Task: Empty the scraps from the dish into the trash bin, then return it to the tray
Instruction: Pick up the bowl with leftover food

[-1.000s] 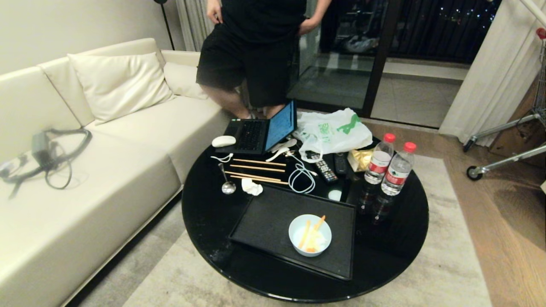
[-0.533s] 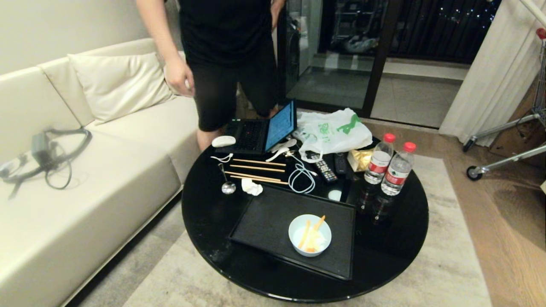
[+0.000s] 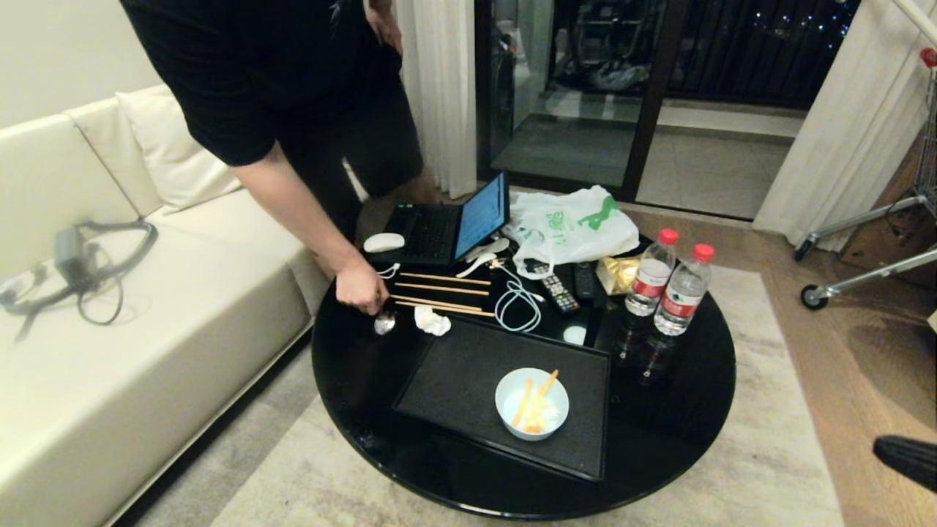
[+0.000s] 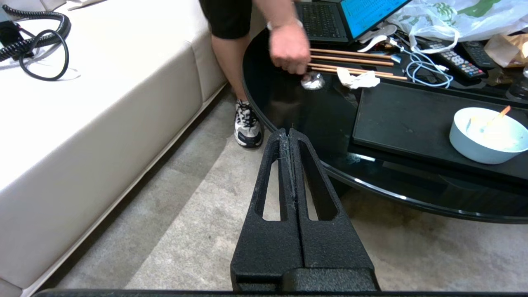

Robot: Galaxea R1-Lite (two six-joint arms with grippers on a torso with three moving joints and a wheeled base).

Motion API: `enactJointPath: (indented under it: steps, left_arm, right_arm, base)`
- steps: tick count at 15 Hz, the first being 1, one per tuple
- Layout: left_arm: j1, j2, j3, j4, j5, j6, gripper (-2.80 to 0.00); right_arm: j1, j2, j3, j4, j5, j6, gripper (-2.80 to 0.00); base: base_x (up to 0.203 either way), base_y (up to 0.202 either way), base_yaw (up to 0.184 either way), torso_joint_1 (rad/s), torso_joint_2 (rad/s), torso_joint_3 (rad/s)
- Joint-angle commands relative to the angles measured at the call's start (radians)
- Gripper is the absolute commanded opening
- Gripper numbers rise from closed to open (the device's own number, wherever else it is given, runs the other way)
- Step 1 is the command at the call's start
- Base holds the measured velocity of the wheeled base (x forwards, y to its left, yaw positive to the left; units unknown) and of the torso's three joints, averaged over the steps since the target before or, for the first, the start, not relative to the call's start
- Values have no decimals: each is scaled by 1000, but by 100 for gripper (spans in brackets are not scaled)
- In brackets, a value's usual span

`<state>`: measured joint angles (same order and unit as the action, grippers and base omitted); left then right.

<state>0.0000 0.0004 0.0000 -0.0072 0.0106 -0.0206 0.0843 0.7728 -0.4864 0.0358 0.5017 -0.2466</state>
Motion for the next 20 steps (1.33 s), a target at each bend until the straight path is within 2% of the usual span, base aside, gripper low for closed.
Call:
enactJointPath:
  steps: [1, 4, 6, 10, 12, 14, 18, 20]
  left_arm:
    - [0, 0, 0, 0, 0, -1, -280]
    - [0, 0, 0, 0, 0, -1, -280]
    - [0, 0, 0, 0, 0, -1, -280]
    - [0, 0, 0, 0, 0, -1, -280]
    - [0, 0, 0, 0, 0, -1, -280]
    - [0, 0, 0, 0, 0, -1, -280]
    - [0, 0, 0, 0, 0, -1, -280]
    - [0, 0, 0, 0, 0, -1, -280]
  right_arm:
    - [51, 264, -82, -46, 2, 30, -280]
    - [113, 450, -218, -65, -8, 48, -280]
    - [166, 568, -303, -65, -68, 57, -280]
    - [370, 782, -459, -62, -340, 219, -280]
    - [440, 864, -491, -53, -457, 259, -280]
    - [479, 932, -494, -50, -538, 273, -280]
    - [517, 1043, -498, -47, -645, 330, -280]
    - [520, 1086, -501, -48, -655, 353, -280]
  base:
    - [0, 0, 0, 0, 0, 0]
    - [0, 0, 0, 0, 0, 0]
    - [0, 0, 0, 0, 0, 0]
    - [0, 0, 0, 0, 0, 0]
    - [0, 0, 0, 0, 0, 0]
    - [0, 0, 0, 0, 0, 0]
    - [0, 0, 0, 0, 0, 0]
    - [0, 0, 0, 0, 0, 0]
